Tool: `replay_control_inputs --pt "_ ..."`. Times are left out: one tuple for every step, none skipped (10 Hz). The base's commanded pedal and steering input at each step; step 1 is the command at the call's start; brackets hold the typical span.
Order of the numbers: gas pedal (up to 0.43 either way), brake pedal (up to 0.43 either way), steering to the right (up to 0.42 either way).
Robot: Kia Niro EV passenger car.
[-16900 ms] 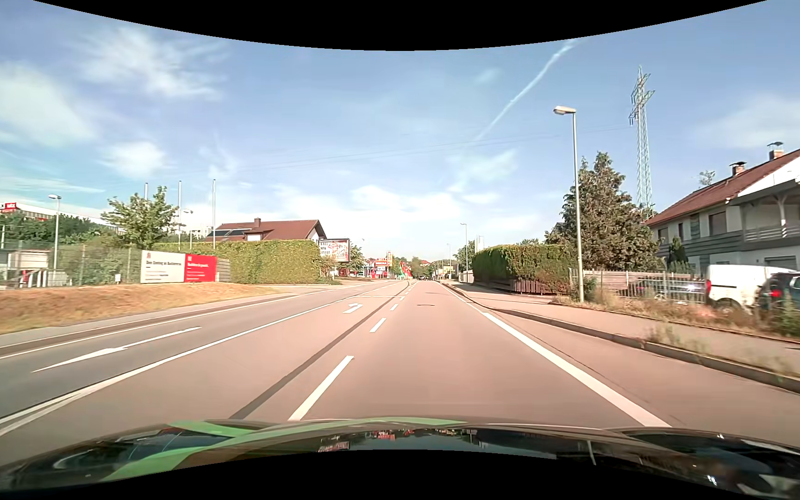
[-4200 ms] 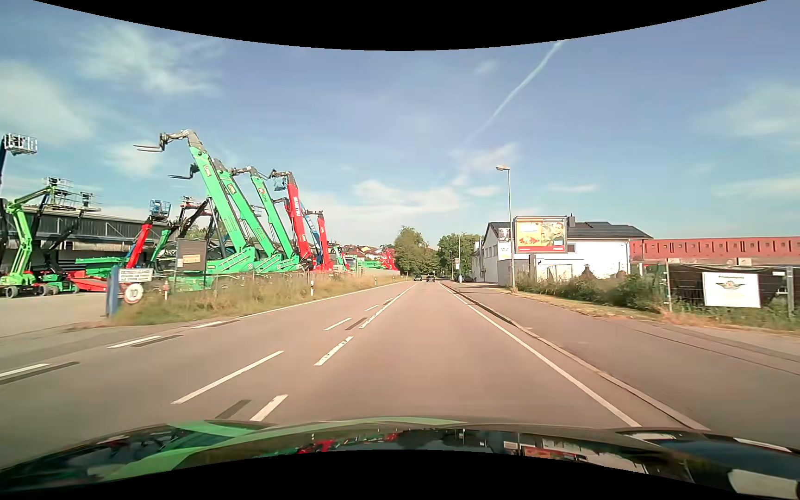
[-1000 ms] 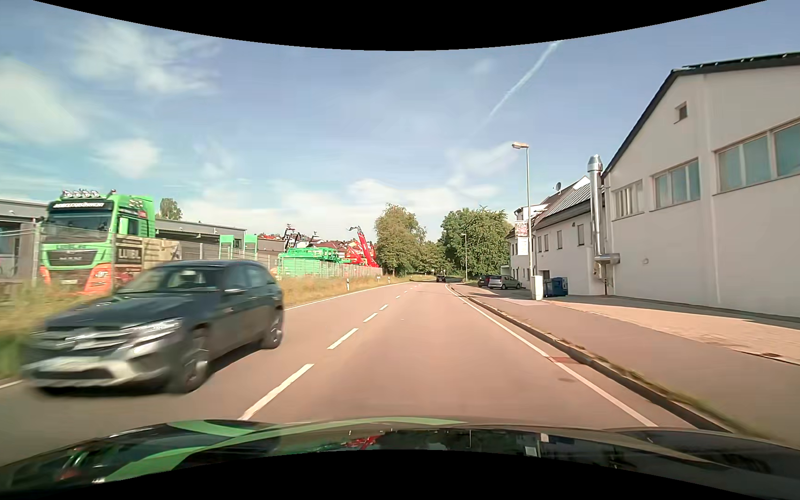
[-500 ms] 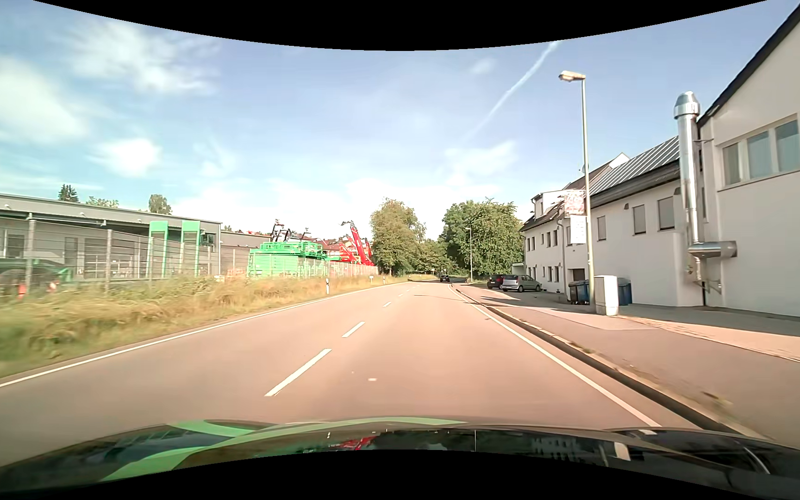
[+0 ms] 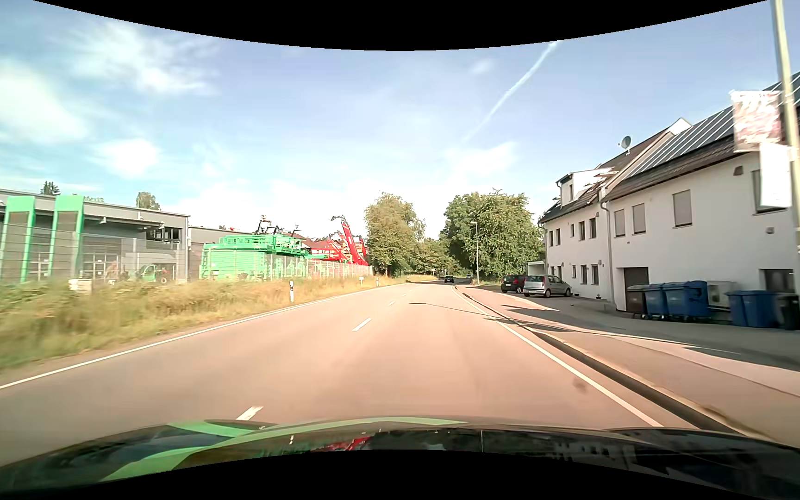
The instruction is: Follow the waypoints while adhering to traffic rules and regulations
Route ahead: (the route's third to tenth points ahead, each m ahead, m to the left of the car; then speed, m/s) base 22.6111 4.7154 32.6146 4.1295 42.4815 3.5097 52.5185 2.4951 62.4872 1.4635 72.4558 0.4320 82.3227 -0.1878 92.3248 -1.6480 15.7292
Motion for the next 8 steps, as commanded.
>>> replay_control_inputs --pt "0.197 0.0 0.001" --pt "0.197 0.0 0.004" --pt "0.197 0.0 0.007" --pt "0.197 0.0 0.007" --pt "0.197 0.0 0.006" --pt "0.197 0.0 0.006" --pt "0.209 0.0 0.006" --pt "0.22 0.0 0.006"
